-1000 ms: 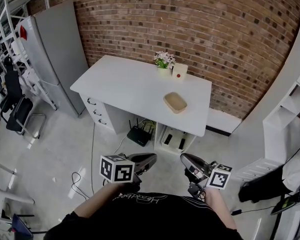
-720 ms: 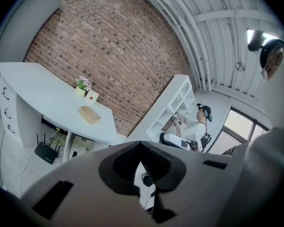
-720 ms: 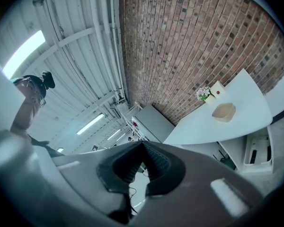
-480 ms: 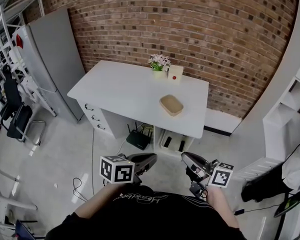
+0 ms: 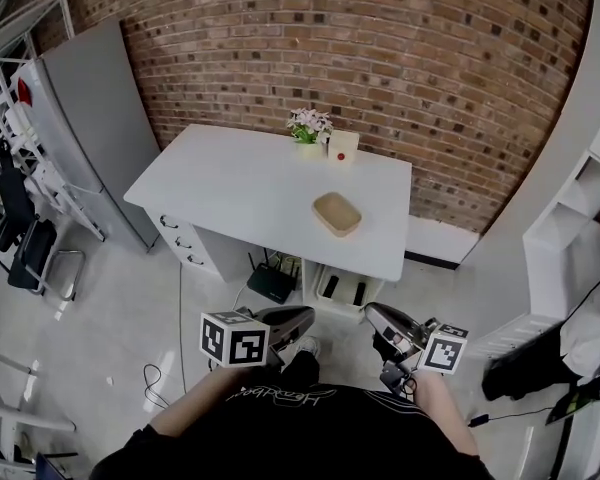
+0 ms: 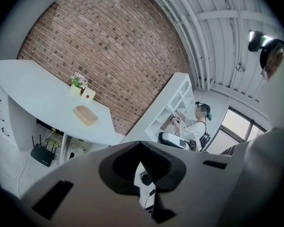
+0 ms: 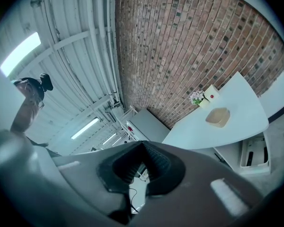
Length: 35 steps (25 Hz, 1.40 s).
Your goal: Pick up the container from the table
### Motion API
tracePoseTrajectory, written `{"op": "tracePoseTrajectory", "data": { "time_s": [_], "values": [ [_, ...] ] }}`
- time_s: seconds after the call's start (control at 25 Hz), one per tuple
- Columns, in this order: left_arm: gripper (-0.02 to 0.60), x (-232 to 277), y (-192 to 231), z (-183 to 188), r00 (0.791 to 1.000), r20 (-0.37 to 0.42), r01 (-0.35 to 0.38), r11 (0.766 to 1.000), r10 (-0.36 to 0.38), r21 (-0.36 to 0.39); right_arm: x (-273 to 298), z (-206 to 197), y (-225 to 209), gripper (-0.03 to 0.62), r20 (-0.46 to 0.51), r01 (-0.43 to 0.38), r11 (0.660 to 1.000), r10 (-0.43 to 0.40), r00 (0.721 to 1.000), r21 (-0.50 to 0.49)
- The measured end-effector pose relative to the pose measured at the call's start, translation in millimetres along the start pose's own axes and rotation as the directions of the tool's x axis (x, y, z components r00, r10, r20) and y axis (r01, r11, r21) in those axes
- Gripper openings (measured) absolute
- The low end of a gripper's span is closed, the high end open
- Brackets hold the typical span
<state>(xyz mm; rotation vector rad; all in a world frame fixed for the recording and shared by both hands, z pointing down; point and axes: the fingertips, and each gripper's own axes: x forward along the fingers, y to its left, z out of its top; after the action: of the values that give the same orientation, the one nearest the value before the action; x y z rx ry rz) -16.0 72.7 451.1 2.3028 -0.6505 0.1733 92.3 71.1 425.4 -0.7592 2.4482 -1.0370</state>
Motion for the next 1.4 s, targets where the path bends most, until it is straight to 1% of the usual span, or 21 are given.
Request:
{"op": "tracePoseTrajectory", "data": {
  "time_s": [0.36, 0.56, 0.72, 1.0, 1.08, 1.2, 1.4],
  "values": [
    [0.004, 25.7, 39.9, 30.4, 1.0, -0.015, 0.013, 1.0, -0.014, -0.024, 21.3, 24.5, -39.2, 0.003, 0.023, 0.052, 0.998, -0.053, 0.998, 0.025],
    [0.003, 41.5, 67.0, 54.6, 1.0, -0.013, 0.011, 1.0, -0.011, -0.03, 44.2, 36.6, -64.8, 0.003, 0.021, 0.062, 0.997, -0.063, 0.998, 0.038],
    [0.004, 55.1, 91.4, 69.7, 0.999, -0.032, 0.013, 0.999, -0.014, -0.043, 62.9, 49.5, -87.4, 0.003, 0.018, 0.073, 0.997, -0.074, 0.997, 0.037],
    [0.003, 79.9, 124.6, 112.3, 0.999, -0.036, 0.025, 0.998, -0.028, -0.055, 95.1, 79.0, -119.0, 0.003, 0.029, 0.096, 0.993, -0.098, 0.995, 0.068],
    [0.003, 89.5, 132.8, 123.5, 0.999, -0.041, 0.033, 0.998, -0.036, -0.059, 100.7, 89.8, -130.0, 0.003, 0.031, 0.106, 0.992, -0.109, 0.994, 0.065],
    [0.003, 103.0, 143.7, 141.6, 0.998, -0.043, 0.05, 0.996, -0.053, -0.071, 114.0, 106.0, -141.1, 0.003, 0.026, 0.109, 0.994, -0.11, 0.994, 0.029],
    [0.003, 123.8, 166.4, 157.7, 0.994, -0.077, 0.072, 0.993, -0.079, -0.089, 129.8, 124.8, -163.9, 0.003, 0.037, 0.135, 0.99, -0.136, 0.99, 0.042]
  ]
}}
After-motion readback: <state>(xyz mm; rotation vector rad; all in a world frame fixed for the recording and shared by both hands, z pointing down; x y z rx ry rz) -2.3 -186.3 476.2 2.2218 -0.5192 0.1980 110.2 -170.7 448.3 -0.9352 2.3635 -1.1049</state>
